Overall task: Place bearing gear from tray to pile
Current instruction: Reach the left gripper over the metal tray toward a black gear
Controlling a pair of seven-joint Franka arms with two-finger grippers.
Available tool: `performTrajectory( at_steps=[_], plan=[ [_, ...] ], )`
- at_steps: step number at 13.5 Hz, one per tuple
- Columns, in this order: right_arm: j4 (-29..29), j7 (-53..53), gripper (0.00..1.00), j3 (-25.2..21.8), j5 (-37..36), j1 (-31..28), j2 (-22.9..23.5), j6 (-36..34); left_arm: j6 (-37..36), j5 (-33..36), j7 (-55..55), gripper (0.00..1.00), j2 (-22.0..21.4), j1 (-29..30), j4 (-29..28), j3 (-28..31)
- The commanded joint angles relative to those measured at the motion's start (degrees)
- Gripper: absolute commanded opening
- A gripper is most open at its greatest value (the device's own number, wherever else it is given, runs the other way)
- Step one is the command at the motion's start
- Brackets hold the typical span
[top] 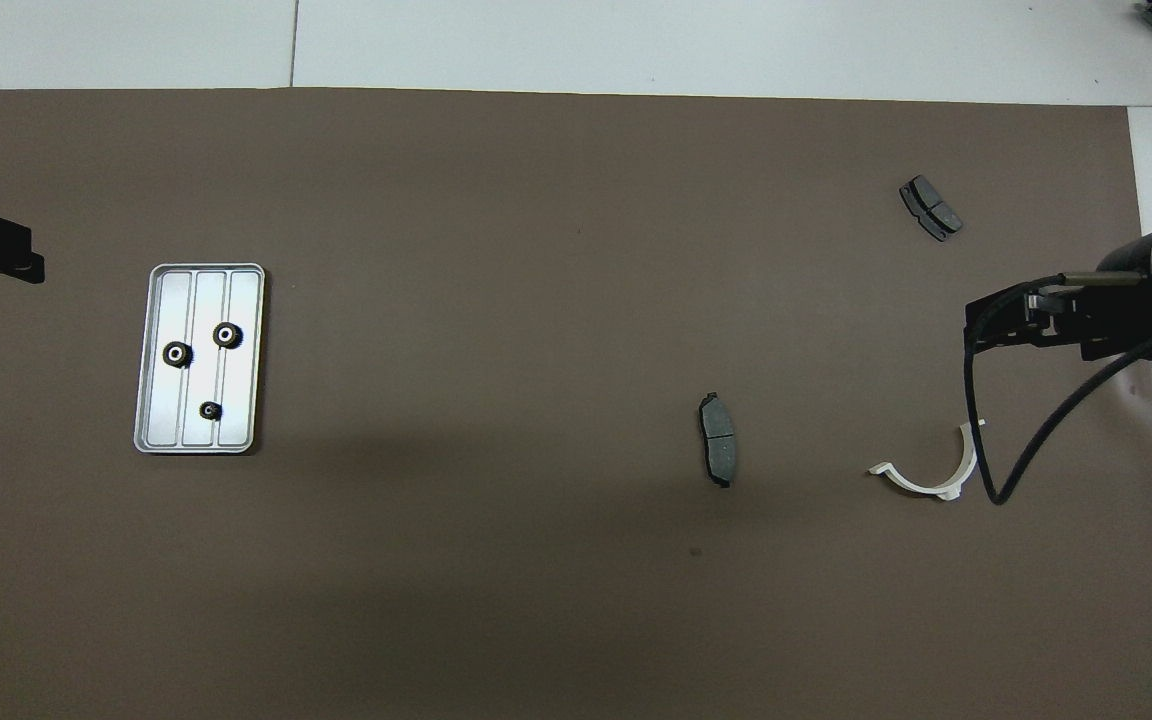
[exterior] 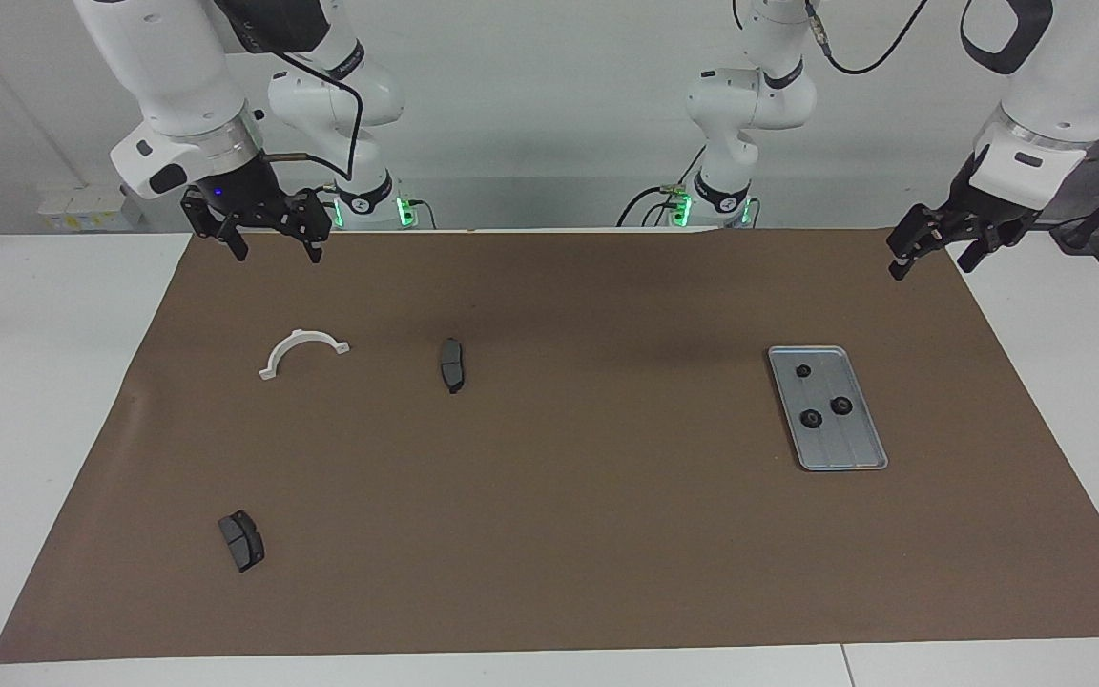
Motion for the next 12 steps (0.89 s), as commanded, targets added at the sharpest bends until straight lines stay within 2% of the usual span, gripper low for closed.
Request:
performTrajectory(
  at_steps=[1,3,6,9,12],
  plan=[
    [-0.9,0.2,1.00,0.5,-0.1,-0.6,-0.8,-0.1,0.8,0.9,-0.4,1.00,-0.8,-0.2,-1.3,-0.1],
    [-1.0,0.2,1.00,0.5,-0.1,-0.6,-0.8,-0.1,2.1,0.9,0.2,1.00,-1.0,0.1,-2.0,-0.2],
    [-1.0,0.2,1.00,0.5,-0.1,-0.6,-0.8,-0.1,5.3,0.9,-0.4,1.00,-2.9,0.2,-6.2,-0.2],
    [-1.0,0.2,1.00,0.5,-0.1,-0.6,-0.8,-0.1,13.1,0.9,-0.1,1.00,-7.4,0.3,-17.6,0.0],
    [-0.9,0.2,1.00,0.5,-0.1,-0.6,-0.8,-0.1,18.9,0.9,-0.4,1.00,-7.5,0.4,-25.7,0.1]
  ],
)
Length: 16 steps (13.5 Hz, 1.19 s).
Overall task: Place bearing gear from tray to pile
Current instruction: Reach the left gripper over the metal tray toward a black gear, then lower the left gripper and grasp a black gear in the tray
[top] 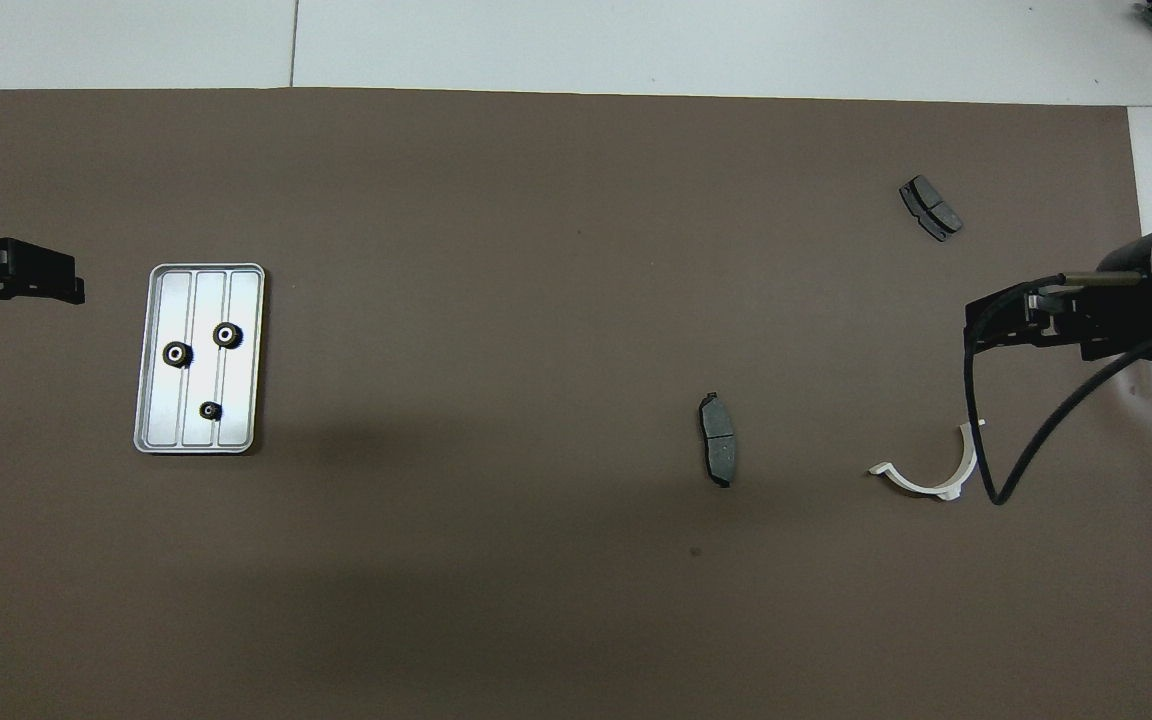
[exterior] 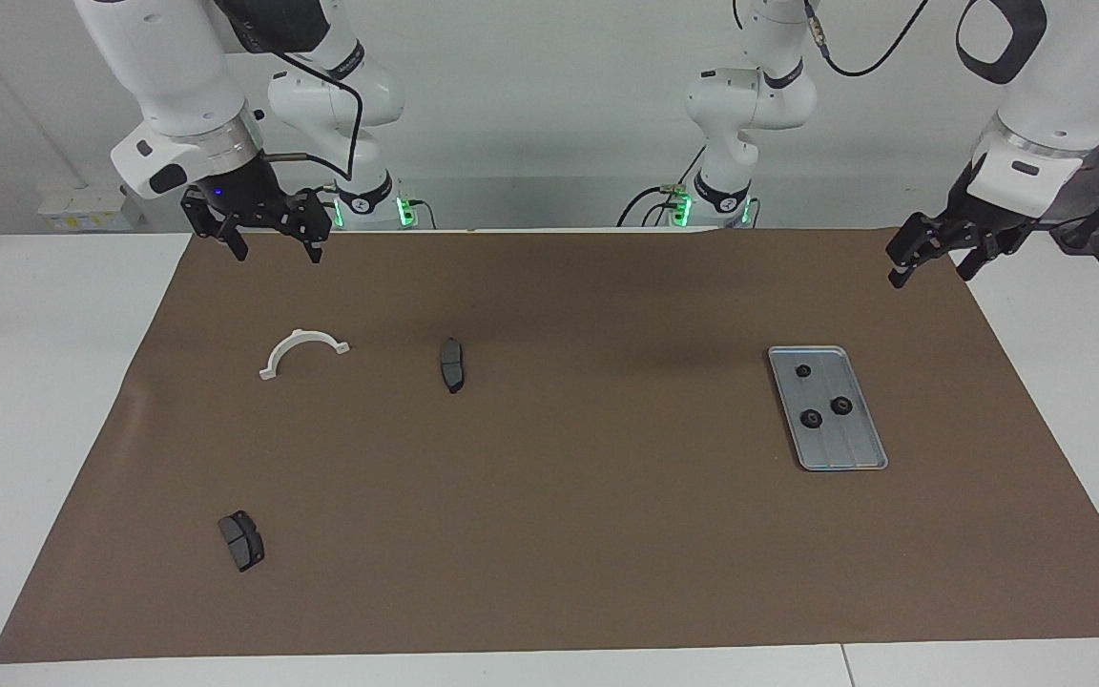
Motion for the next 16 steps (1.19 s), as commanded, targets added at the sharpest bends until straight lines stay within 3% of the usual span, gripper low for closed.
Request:
performTrajectory(
  at_steps=[1,5,9,13,16],
  plan=[
    [-1.0,0.2,1.00,0.5,-0.1,-0.6,-0.8,-0.1,9.1,0.9,-0.6,1.00,-2.5,0.3,-10.9,-0.5],
    [-0.9,0.2,1.00,0.5,-0.1,-0.6,-0.8,-0.1,23.8,0.9,-0.2,1.00,1.1,0.1,-20.3,-0.5],
    [-1.0,0.2,1.00,0.5,-0.2,-0.6,-0.8,-0.1,27.9,0.9,-0.1,0.98,0.9,-0.2,-26.9,-0.5],
    [-1.0,0.2,1.00,0.5,-0.1,-0.6,-0.8,-0.1,34.5,0.9,0.2,0.74,2.4,-0.5,-33.2,-0.5],
    [-0.9,0.2,1.00,0.5,-0.1,-0.6,-0.8,-0.1,35.4,0.9,1.0,0.60,2.8,-0.5,-34.3,-0.5]
  ],
)
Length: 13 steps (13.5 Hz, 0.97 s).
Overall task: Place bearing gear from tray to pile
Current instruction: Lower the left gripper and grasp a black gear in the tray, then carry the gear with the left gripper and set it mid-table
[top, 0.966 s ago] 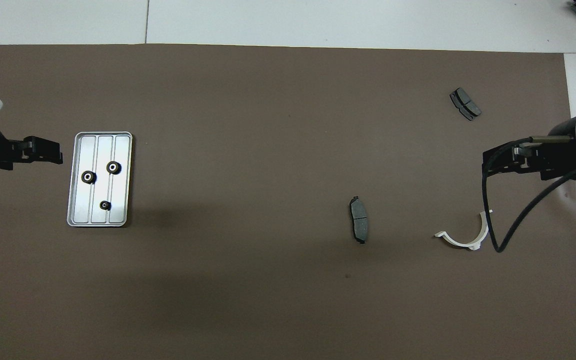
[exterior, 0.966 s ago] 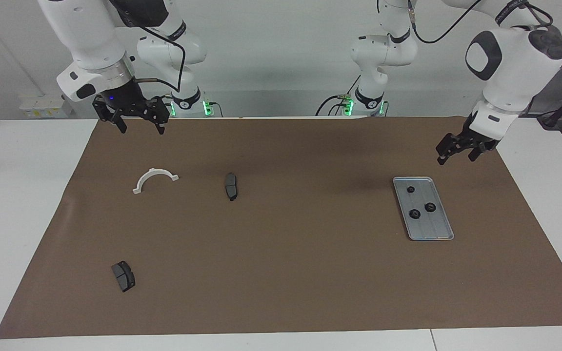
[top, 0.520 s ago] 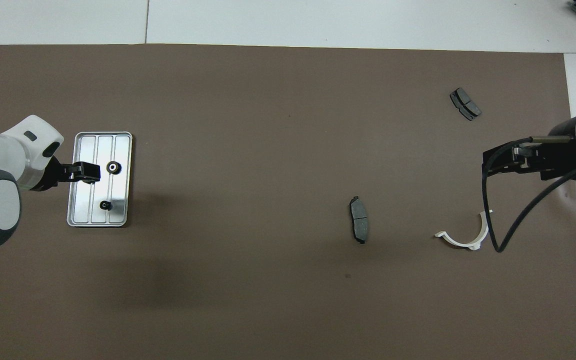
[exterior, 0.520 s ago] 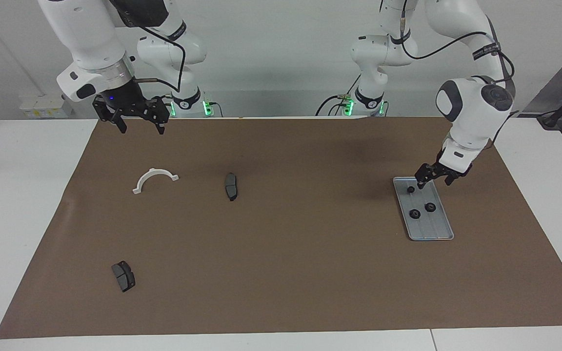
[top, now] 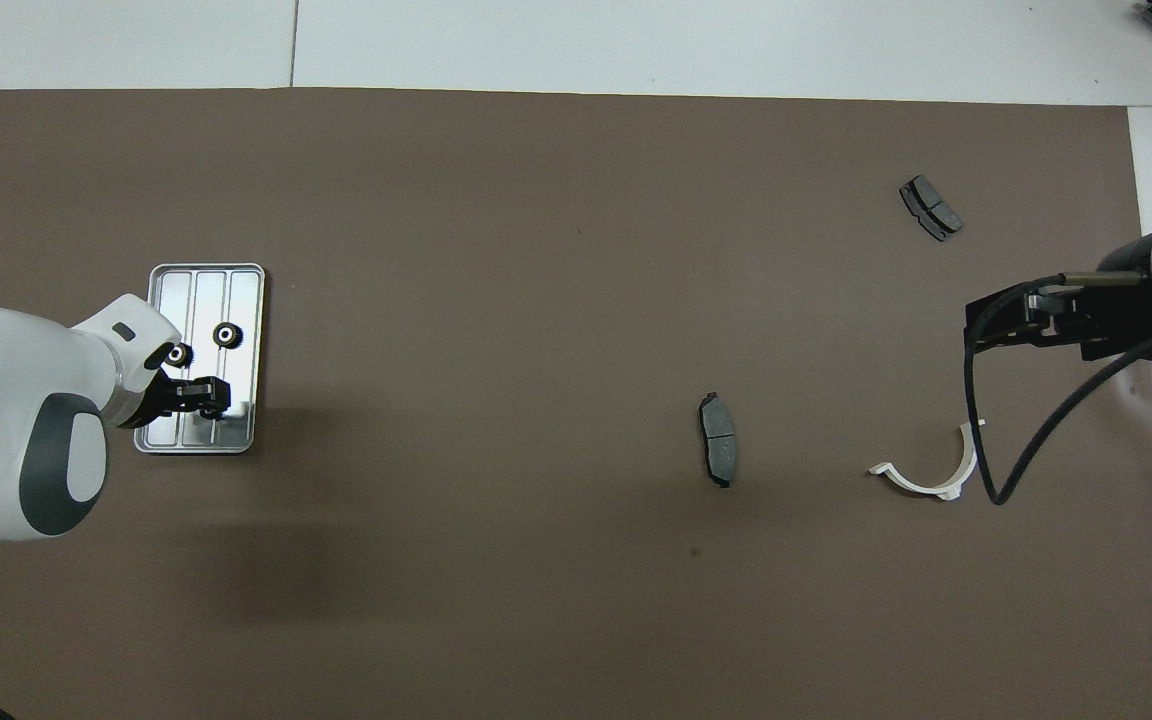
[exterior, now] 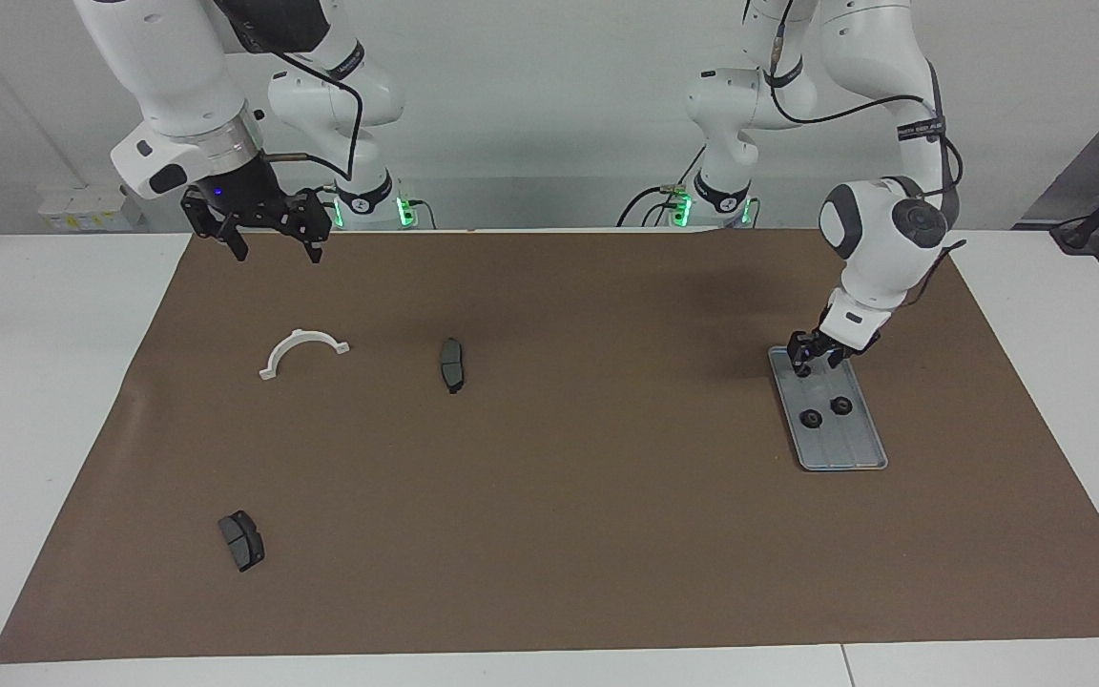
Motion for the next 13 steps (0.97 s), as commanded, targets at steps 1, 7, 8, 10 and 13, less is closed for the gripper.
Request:
performTrajectory(
  at_steps=[1,7,8,10,13],
  plan=[
    [-1.0,0.2,1.00,0.5,-0.1,-0.6,-0.8,-0.1,1.6,0.9,0.5,0.57,-0.1,-0.4,-1.3,0.2],
    [-0.9,0.2,1.00,0.5,-0.1,-0.6,-0.8,-0.1,4.7,0.9,0.6,0.51,2.2,-0.5,-1.7,0.1],
    [-1.0,0.2,1.00,0.5,-0.1,-0.6,-0.8,-0.1,4.6,0.9,0.6,0.50,2.4,-0.5,-1.7,0.1],
    [-0.9,0.2,1.00,0.5,-0.1,-0.6,-0.8,-0.1,4.0,0.9,0.5,0.47,2.3,-0.6,-1.8,0.0],
    [-0.9,0.2,1.00,0.5,-0.1,-0.6,-0.8,-0.1,3.3,0.9,0.5,0.34,2.2,-0.6,-1.8,0.0]
  ],
)
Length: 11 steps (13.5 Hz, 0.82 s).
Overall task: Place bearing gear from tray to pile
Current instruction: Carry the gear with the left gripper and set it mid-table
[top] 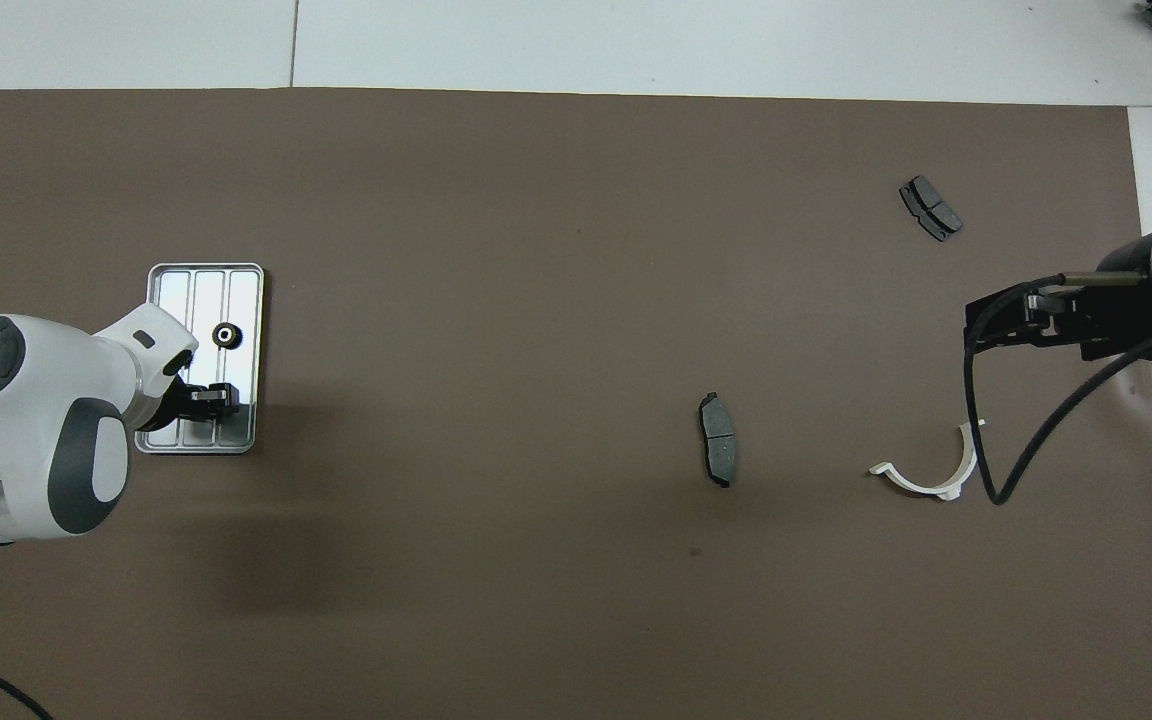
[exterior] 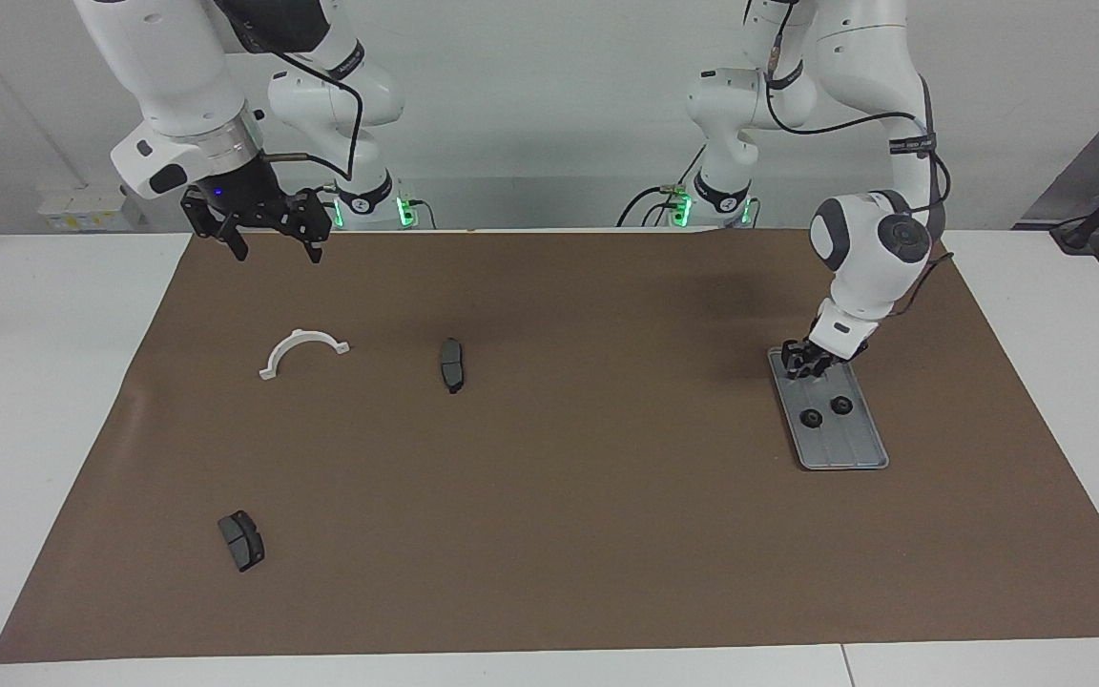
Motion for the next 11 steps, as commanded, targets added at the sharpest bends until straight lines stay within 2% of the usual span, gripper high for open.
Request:
performTrajectory(
  at_steps=[1,5,6,9,11],
  plan=[
    [-0.9,0.2,1.00,0.5,-0.1,-0.6,-0.8,-0.1,0.3,0.9,0.3,0.29,0.0,-0.5,-1.0,0.4],
    [-1.0,0.2,1.00,0.5,-0.1,-0.6,-0.8,-0.1,0.1,0.9,0.2,0.03,0.2,-0.2,0.0,0.4],
    [-0.9,0.2,1.00,0.5,-0.1,-0.6,-0.8,-0.1,-1.6,0.9,0.2,0.00,0.7,-0.1,1.9,0.4],
    [-1.0,0.2,1.00,0.5,-0.1,-0.6,-0.8,-0.1,-12.4,0.0,-0.3,0.00,4.8,-0.7,15.7,-0.2],
    [-0.9,0.2,1.00,0.5,-0.1,-0.6,-0.8,-0.1,-14.7,-2.7,-1.1,0.00,6.2,-4.8,20.2,-0.2]
  ],
)
